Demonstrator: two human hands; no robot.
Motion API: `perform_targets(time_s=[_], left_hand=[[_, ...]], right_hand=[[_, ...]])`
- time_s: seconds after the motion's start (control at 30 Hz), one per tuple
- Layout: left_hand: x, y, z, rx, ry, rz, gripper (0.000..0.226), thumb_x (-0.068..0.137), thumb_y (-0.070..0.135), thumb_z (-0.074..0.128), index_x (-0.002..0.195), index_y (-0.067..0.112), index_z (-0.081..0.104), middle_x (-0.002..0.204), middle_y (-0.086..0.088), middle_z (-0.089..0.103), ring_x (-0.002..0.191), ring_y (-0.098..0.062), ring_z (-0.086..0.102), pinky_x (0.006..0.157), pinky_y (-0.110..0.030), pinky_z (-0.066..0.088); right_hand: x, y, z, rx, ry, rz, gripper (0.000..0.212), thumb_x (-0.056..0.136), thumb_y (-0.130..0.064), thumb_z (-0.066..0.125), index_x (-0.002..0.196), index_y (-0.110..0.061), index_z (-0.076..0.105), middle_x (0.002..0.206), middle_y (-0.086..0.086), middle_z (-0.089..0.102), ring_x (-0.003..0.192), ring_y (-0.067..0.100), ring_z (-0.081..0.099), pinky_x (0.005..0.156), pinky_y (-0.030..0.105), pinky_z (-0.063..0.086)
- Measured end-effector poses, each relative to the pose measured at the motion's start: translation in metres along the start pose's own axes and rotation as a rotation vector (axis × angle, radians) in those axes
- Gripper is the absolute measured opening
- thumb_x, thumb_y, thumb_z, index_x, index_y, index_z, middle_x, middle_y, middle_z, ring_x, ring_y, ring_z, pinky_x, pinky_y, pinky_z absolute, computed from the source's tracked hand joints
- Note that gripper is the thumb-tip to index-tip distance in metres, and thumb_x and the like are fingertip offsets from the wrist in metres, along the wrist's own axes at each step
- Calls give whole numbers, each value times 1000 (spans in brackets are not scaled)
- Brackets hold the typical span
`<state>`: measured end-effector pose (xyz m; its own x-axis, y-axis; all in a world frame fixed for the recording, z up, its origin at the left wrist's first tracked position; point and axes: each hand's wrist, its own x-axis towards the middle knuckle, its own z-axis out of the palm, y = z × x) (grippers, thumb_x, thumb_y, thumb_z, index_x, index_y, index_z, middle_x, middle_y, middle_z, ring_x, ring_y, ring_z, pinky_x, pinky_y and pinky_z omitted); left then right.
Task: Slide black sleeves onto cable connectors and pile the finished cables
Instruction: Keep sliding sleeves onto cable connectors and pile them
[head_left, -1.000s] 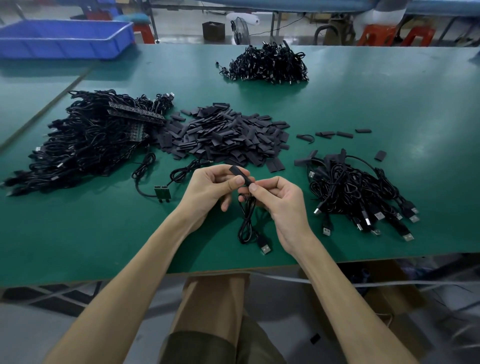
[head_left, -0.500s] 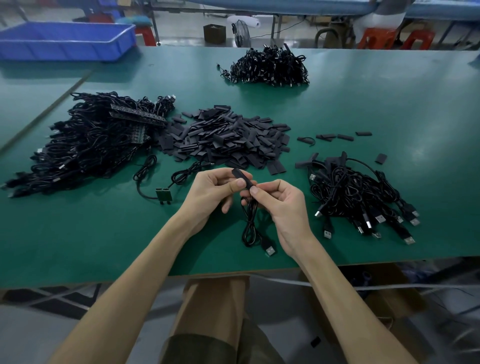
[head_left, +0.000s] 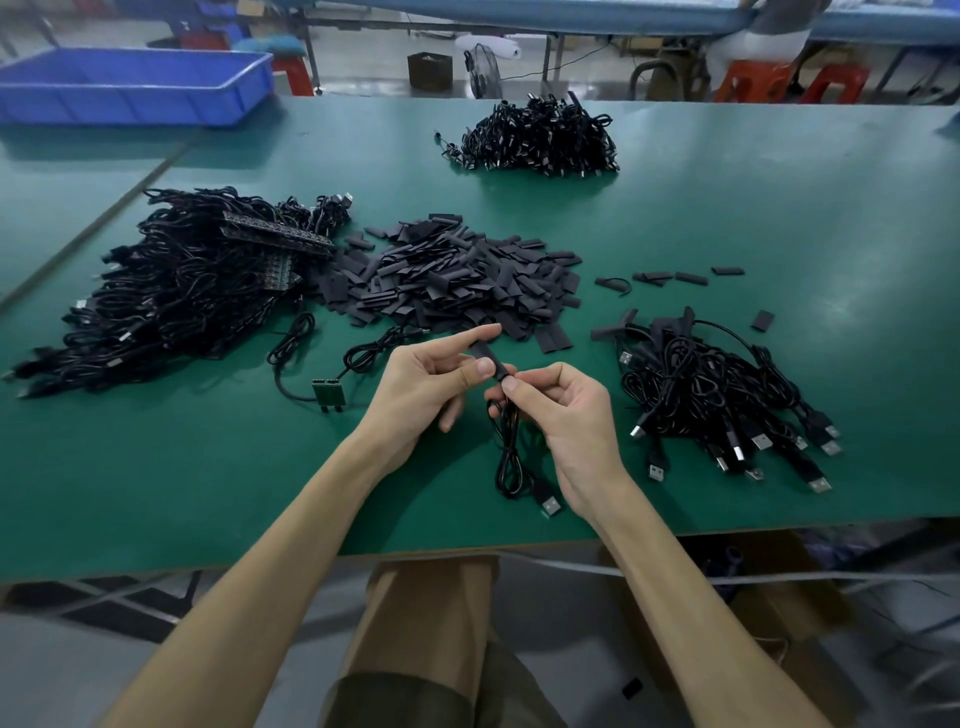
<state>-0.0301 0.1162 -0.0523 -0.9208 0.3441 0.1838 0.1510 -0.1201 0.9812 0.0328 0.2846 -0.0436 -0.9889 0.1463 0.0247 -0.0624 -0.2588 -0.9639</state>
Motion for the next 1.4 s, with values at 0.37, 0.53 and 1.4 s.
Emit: perform_targets(time_s=[0.37,0.53,1.4], left_hand=[[-1,2,0,-11,-3,0,35,92,22,75,126,22,71,78,4,74,39,-13,36,43,-15,37],[0,1,-1,-79,-28,-8,31,93,21,73,123,16,72,113,-13,75,47,-17,55,51,-24,49],[2,-5,-4,-78,69,-19,29,93,25,72,121,17,74,110,-13,76,41,-14,42,46,-18,42]], right_hand=[[1,1,1,3,13,10,6,94,1,71,94,2,65,83,16,78,77,22,76,74,26,59],[0,-1,1,22,4,25,6,94,0,71,92,-1,65,81,15,77,78,20,74,72,26,58],[2,2,1,3,-22,20,8,95,-2,71,94,-2,63,87,19,78,79,24,75,76,28,59]])
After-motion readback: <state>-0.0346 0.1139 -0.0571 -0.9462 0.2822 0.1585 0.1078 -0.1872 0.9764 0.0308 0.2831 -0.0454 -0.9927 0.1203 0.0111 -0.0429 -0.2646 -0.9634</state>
